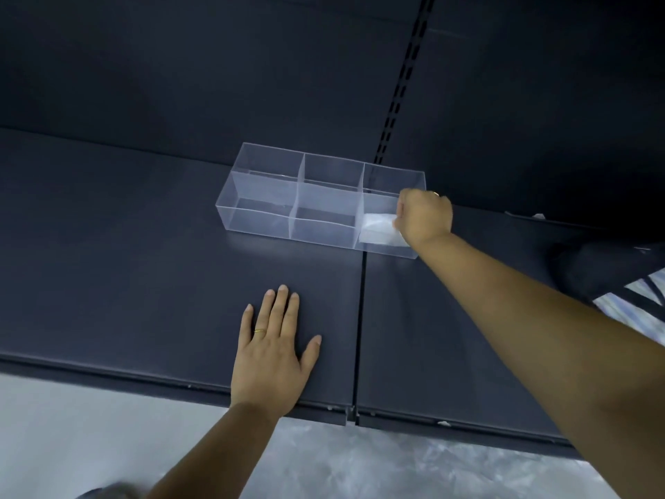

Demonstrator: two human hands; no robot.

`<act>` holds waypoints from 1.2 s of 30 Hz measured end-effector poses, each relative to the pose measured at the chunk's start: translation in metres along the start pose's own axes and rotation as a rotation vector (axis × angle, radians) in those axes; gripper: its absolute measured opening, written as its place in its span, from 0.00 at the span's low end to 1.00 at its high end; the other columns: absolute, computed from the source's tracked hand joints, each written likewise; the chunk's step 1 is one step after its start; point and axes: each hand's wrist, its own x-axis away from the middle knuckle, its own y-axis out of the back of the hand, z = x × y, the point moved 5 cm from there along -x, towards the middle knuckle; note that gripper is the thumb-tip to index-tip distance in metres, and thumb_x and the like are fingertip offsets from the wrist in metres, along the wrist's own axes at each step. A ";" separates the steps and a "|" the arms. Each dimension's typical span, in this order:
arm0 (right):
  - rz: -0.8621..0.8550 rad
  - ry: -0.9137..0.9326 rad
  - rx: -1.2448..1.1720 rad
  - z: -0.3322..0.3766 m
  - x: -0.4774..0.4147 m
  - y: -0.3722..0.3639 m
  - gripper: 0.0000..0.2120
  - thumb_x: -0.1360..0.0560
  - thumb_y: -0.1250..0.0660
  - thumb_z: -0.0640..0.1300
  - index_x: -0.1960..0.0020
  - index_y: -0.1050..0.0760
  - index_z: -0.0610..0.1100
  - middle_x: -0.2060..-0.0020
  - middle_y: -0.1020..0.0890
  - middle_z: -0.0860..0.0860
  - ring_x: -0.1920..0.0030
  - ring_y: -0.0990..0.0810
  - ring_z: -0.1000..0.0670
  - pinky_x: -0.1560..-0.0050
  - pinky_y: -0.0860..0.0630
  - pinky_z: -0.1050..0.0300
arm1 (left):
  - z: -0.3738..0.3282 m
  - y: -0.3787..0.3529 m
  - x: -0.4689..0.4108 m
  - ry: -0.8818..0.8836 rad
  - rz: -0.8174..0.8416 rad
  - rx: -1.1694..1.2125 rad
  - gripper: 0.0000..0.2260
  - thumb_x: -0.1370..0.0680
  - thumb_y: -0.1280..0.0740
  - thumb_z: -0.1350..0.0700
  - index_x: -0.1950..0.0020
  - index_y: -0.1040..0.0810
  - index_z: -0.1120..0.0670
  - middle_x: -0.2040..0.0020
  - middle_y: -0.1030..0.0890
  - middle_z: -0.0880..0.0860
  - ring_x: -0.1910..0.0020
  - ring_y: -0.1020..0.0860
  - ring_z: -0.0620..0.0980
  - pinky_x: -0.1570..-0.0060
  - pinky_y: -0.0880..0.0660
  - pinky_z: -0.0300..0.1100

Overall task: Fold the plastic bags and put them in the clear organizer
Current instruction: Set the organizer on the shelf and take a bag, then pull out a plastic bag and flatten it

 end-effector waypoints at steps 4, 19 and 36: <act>-0.009 0.023 0.145 -0.006 0.000 0.002 0.10 0.28 0.34 0.37 0.48 0.21 0.43 0.48 0.22 0.44 0.48 0.23 0.42 0.45 0.31 0.51 | 0.000 0.001 0.000 0.007 -0.002 -0.006 0.33 0.22 0.64 0.35 0.22 0.55 0.52 0.21 0.53 0.50 0.23 0.58 0.49 0.24 0.58 0.51; -0.195 -0.114 -0.605 -0.008 0.247 0.026 0.11 0.23 0.34 0.50 0.59 0.24 0.43 0.61 0.26 0.48 0.61 0.25 0.46 0.57 0.27 0.51 | 0.000 0.001 -0.001 -0.019 0.038 0.003 0.33 0.21 0.58 0.37 0.21 0.51 0.54 0.21 0.51 0.52 0.22 0.54 0.51 0.25 0.59 0.51; 0.235 -0.291 -1.022 -0.045 0.334 -0.001 0.11 0.22 0.34 0.43 0.59 0.23 0.37 0.63 0.21 0.47 0.61 0.24 0.52 0.56 0.28 0.59 | -0.065 0.047 0.068 -0.023 0.613 0.837 0.40 0.31 0.38 0.27 0.24 0.41 0.42 0.21 0.47 0.47 0.23 0.49 0.47 0.27 0.49 0.48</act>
